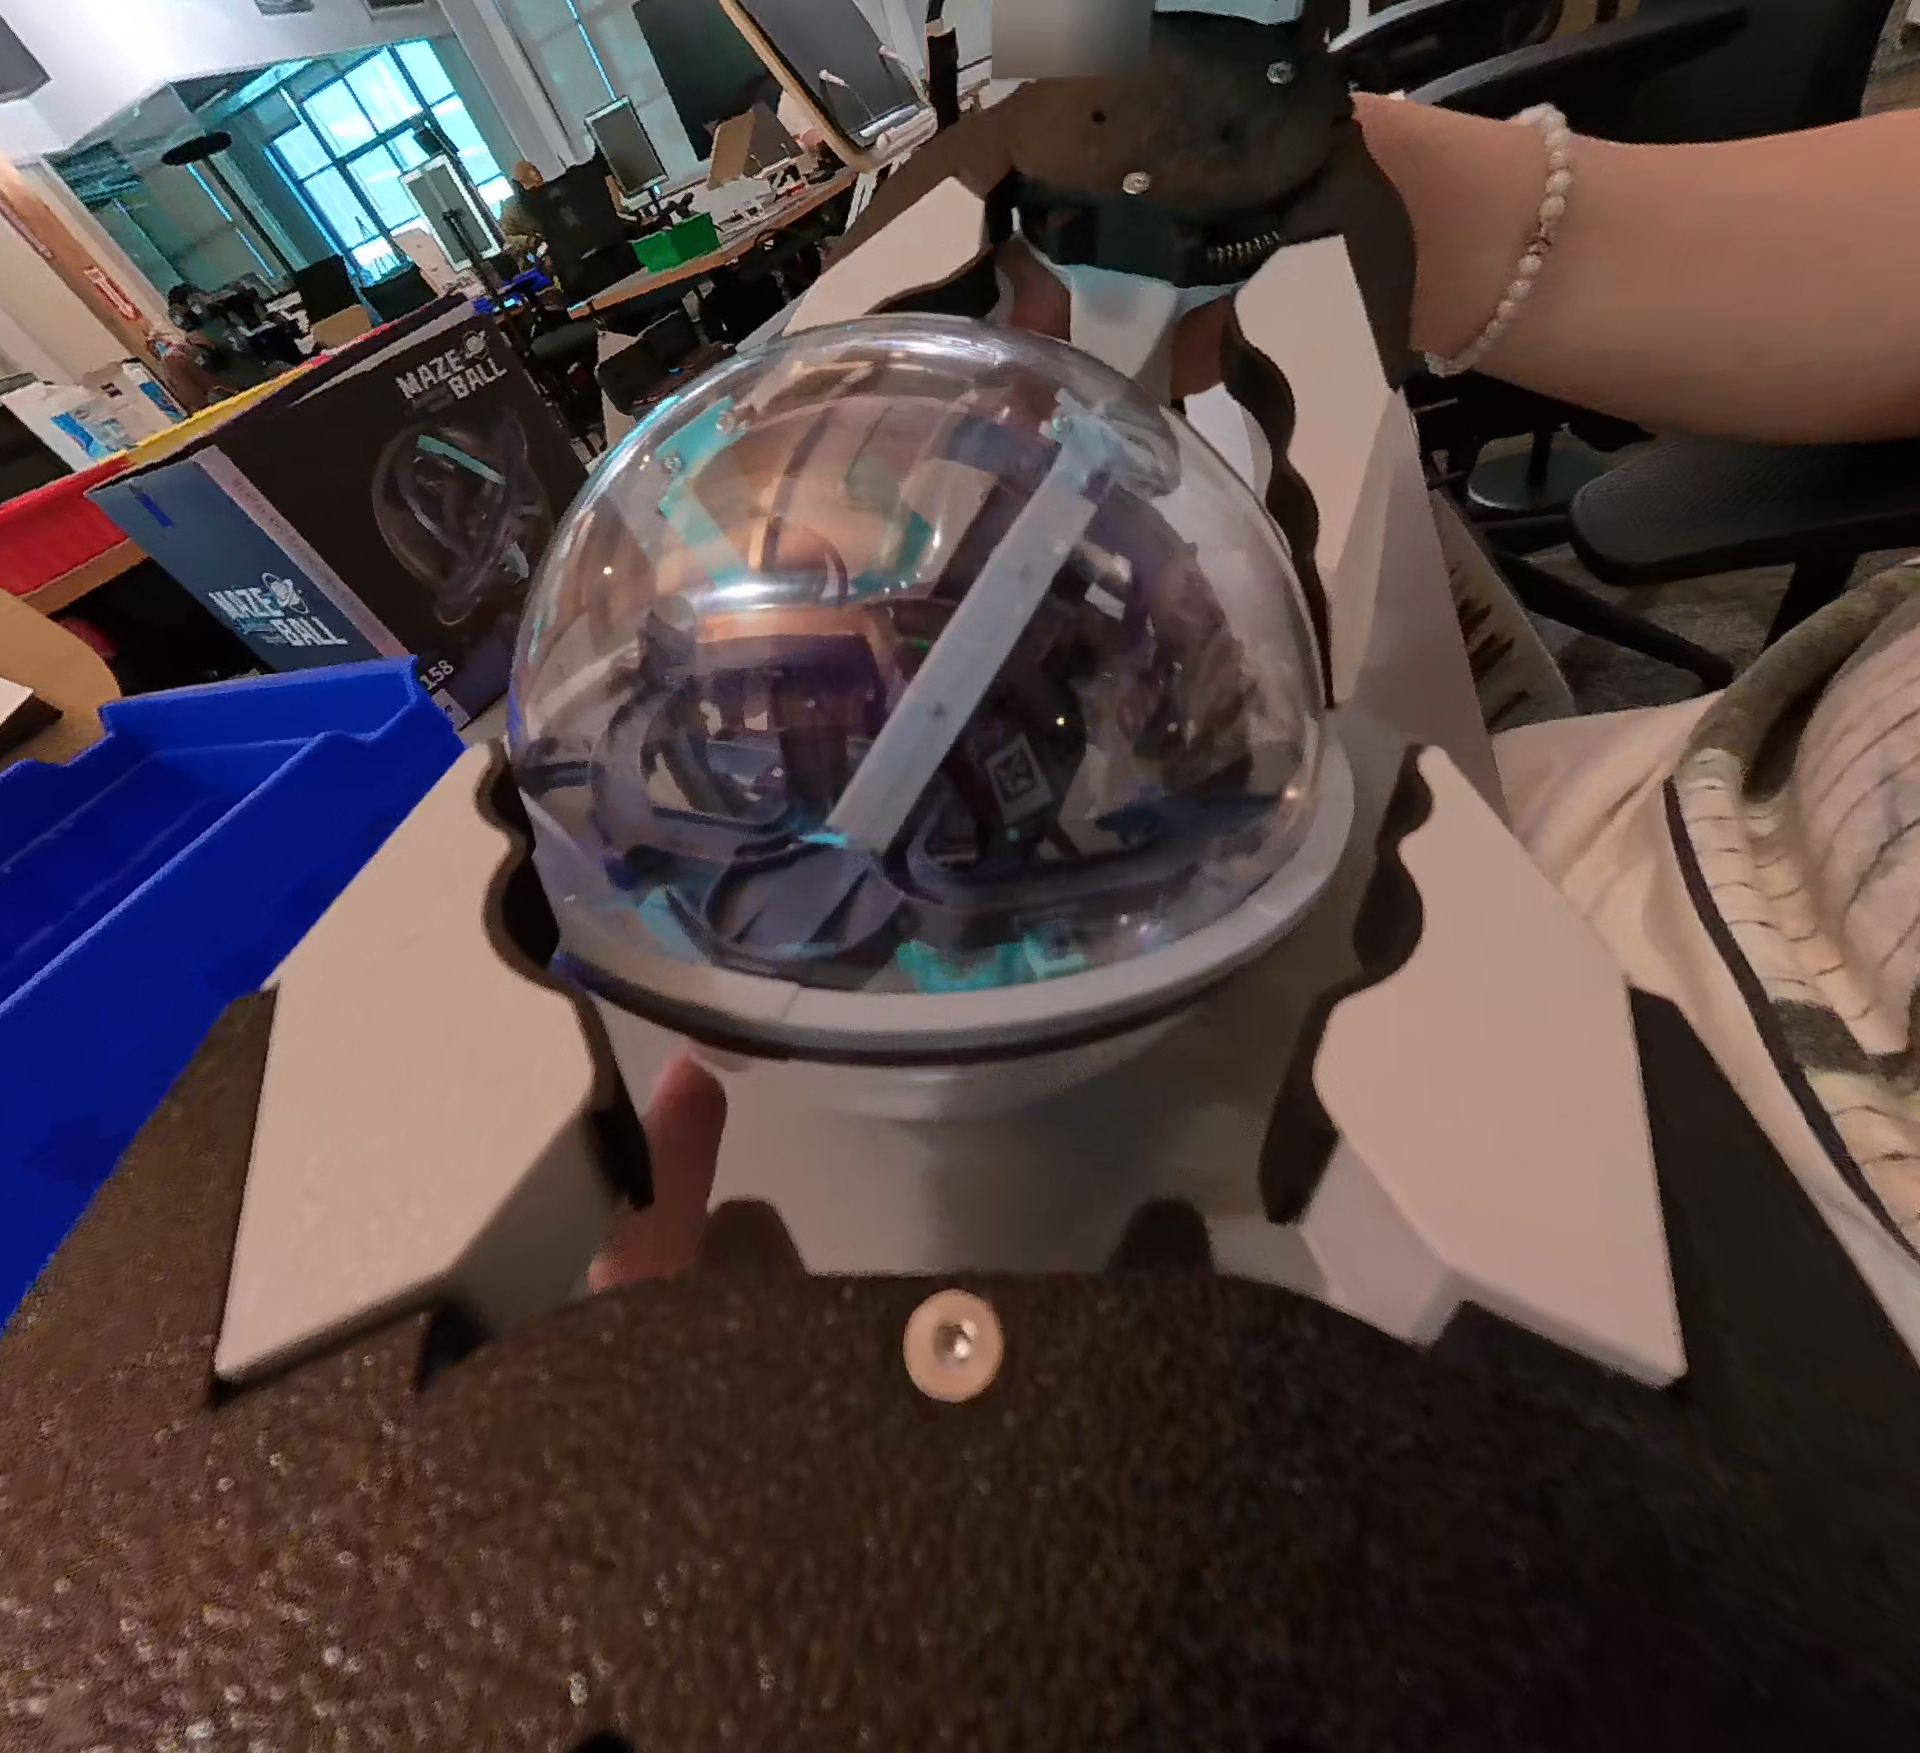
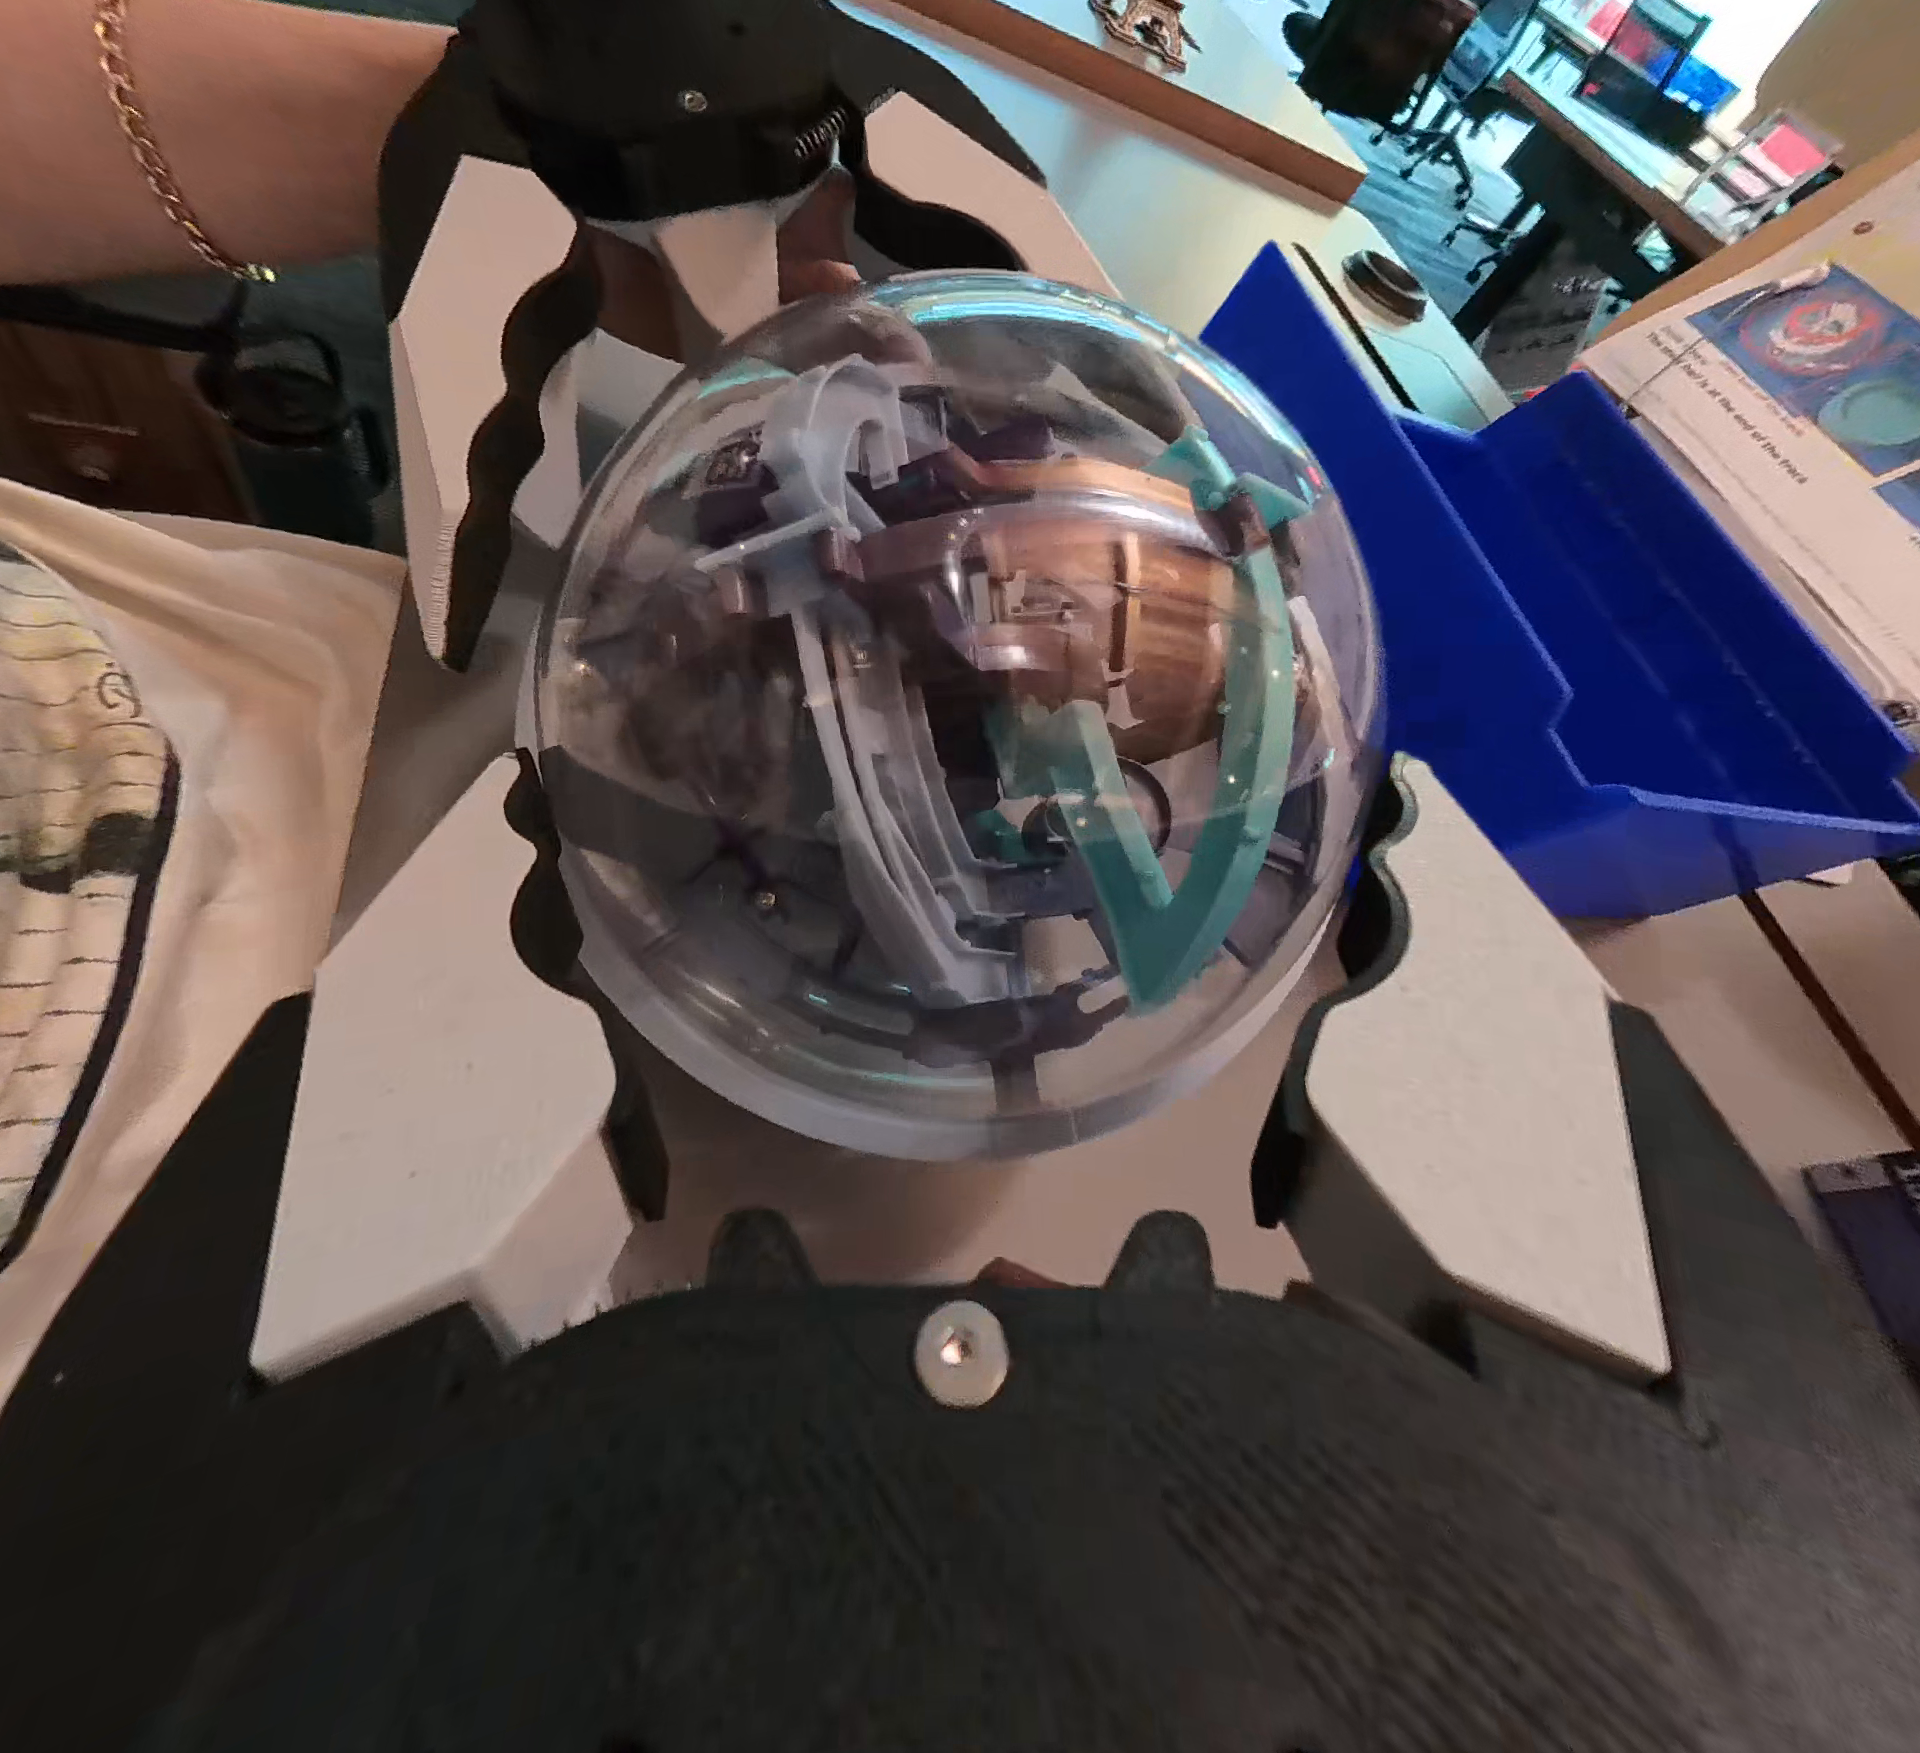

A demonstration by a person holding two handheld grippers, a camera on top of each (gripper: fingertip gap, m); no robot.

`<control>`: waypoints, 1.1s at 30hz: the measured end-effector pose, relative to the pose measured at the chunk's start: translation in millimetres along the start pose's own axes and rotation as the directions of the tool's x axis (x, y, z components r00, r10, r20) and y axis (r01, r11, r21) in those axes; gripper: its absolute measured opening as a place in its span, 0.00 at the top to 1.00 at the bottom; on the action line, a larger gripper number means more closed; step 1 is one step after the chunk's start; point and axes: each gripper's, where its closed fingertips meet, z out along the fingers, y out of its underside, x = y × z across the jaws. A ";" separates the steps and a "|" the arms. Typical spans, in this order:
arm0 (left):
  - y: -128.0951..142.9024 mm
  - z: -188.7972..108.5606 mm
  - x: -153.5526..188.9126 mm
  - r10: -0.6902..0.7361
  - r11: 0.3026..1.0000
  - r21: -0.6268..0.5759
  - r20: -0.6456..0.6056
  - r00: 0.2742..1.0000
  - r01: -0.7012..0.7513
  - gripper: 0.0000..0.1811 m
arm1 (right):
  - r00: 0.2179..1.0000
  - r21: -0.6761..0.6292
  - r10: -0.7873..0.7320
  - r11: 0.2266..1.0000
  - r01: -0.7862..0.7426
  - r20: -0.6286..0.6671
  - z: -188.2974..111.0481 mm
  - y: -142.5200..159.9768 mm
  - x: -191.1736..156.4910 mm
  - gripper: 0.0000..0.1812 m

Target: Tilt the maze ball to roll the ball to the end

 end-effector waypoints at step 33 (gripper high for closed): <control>35.8 -15.0 -3.3 -0.016 0.952 -0.305 -0.002 1.000 0.014 0.20 | 0.987 -0.106 0.150 0.982 -0.155 -0.056 -2.7 -12.5 -2.2 0.24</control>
